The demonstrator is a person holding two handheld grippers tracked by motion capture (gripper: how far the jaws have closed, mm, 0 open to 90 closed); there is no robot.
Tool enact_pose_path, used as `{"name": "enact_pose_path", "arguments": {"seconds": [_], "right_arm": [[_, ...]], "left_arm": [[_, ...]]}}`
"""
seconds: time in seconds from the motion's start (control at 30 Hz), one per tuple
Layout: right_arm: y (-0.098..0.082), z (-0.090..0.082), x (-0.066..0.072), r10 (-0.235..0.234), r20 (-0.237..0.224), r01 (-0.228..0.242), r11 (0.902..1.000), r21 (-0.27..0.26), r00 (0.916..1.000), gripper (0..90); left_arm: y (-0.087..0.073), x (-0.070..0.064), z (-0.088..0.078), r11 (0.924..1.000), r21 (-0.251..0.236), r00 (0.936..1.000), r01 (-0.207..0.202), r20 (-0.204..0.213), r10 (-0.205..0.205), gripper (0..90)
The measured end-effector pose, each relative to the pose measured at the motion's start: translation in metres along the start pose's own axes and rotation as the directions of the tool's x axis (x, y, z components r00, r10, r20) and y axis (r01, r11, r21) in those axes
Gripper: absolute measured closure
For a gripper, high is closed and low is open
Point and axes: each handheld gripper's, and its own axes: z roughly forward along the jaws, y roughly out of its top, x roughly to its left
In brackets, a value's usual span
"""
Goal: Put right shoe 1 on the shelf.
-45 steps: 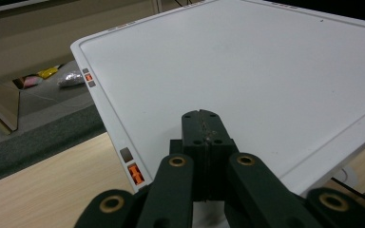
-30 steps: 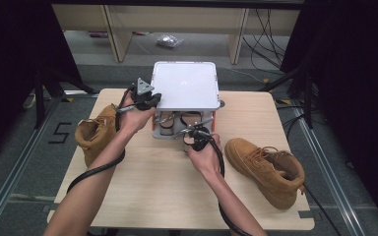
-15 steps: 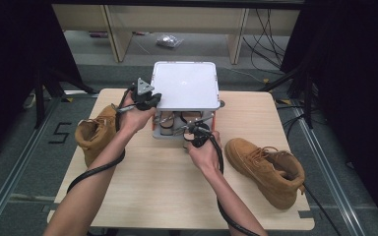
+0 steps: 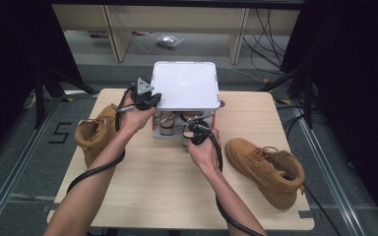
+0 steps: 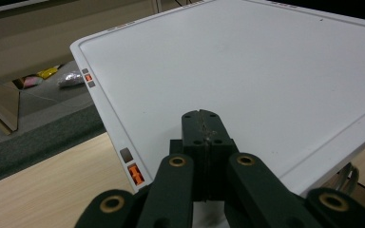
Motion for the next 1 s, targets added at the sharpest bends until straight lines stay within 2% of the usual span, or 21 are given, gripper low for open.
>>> {"name": "enact_pose_path", "arguments": {"seconds": [0.23, 0.27, 0.3, 0.33, 0.43, 0.47, 0.53, 0.57, 0.6, 0.73, 0.83, 0.87, 0.9, 0.93, 1.0], "right_arm": [[0.002, 0.002, 0.0, 0.026, 0.003, -0.026, 0.9996, -0.008, 0.9996, 90.0], [0.002, 0.003, -0.002, 0.0, 0.003, 0.0, 1.0, -0.007, 1.0, 90.0], [0.002, 0.003, -0.001, 0.017, -0.001, -0.017, 0.9999, 0.0, 0.9999, 90.0], [0.003, 0.004, -0.002, 0.018, 0.008, -0.018, 0.9997, -0.017, 0.9998, 90.0], [0.004, 0.005, -0.005, 0.001, 0.013, -0.001, 0.9999, -0.012, 0.9999, 90.0], [0.004, 0.005, -0.004, 0.027, 0.021, -0.027, 0.9994, -0.023, 0.9994, 90.0], [0.005, 0.006, -0.006, 0.013, 0.032, -0.013, 0.9998, -0.017, 0.9994, 90.0], [0.006, 0.007, -0.005, 0.031, 0.036, -0.03, 0.9993, -0.025, 0.9989, 90.0], [0.006, 0.007, -0.005, 0.029, 0.041, -0.028, 0.9992, -0.028, 0.9988, 90.0], [0.006, 0.009, -0.007, 0.008, 0.052, -0.007, 0.9995, -0.032, 0.9986, 90.0], [0.007, 0.01, -0.008, 0.009, 0.057, -0.007, 0.9993, -0.036, 0.9983, 90.0], [0.007, 0.011, -0.008, 0.028, 0.06, -0.026, 0.9988, -0.043, 0.9978, 90.0], [0.007, 0.011, -0.011, -0.013, 0.067, 0.017, 0.9985, -0.052, 0.9977, 90.0], [0.008, 0.012, -0.012, -0.019, 0.068, 0.023, 0.9979, -0.061, 0.9975, 90.0], [0.008, 0.011, -0.009, 0.017, 0.067, -0.014, 0.999, -0.044, 0.9976, 90.0]], "left_arm": [[0.0, 0.0, 0.0, 1.0, 0.0, 1.0, 0.001, 0.001, -0.001, 89.7], [0.0, 0.0, 0.0, 1.0, 0.0, 1.0, 0.0, 0.002, 0.0, 89.8], [0.0, 0.0, 0.0, 1.0, 0.0, 1.0, 0.001, 0.002, -0.001, 89.7], [0.0, 0.0, 0.0, 1.0, 0.0, 1.0, 0.001, 0.002, -0.001, 89.7], [0.0, 0.0, 0.0, 1.0, 0.0, 1.0, 0.001, 0.003, -0.001, 89.7], [0.0, 0.0, 0.0, 1.0, 0.001, 1.0, 0.0, 0.003, 0.0, 89.7], [0.0, 0.0, 0.0, 1.0, 0.0, 1.0, 0.0, 0.003, 0.0, 89.7], [0.0, 0.0, 0.0, 1.0, 0.001, 1.0, 0.0, 0.004, 0.0, 89.7], [0.0, 0.0, 0.0, 1.0, 0.002, 1.0, -0.001, 0.004, 0.001, 89.7], [0.0, 0.0, 0.0, 1.0, 0.001, 1.0, -0.001, 0.004, 0.001, 89.7], [0.001, 0.0, 0.0, 1.0, 0.002, 1.0, -0.002, 0.004, 0.002, 89.7], [0.001, 0.0, 0.0, 1.0, 0.003, 1.0, -0.002, 0.004, 0.002, 89.7], [0.001, 0.0, 0.0, 1.0, 0.002, 1.0, -0.002, 0.004, 0.002, 89.7], [0.001, 0.0, 0.0, 1.0, 0.003, 1.0, -0.002, 0.004, 0.002, 89.7], [0.001, 0.001, 0.0, 1.0, 0.004, 1.0, -0.002, 0.004, 0.002, 89.7]]}}
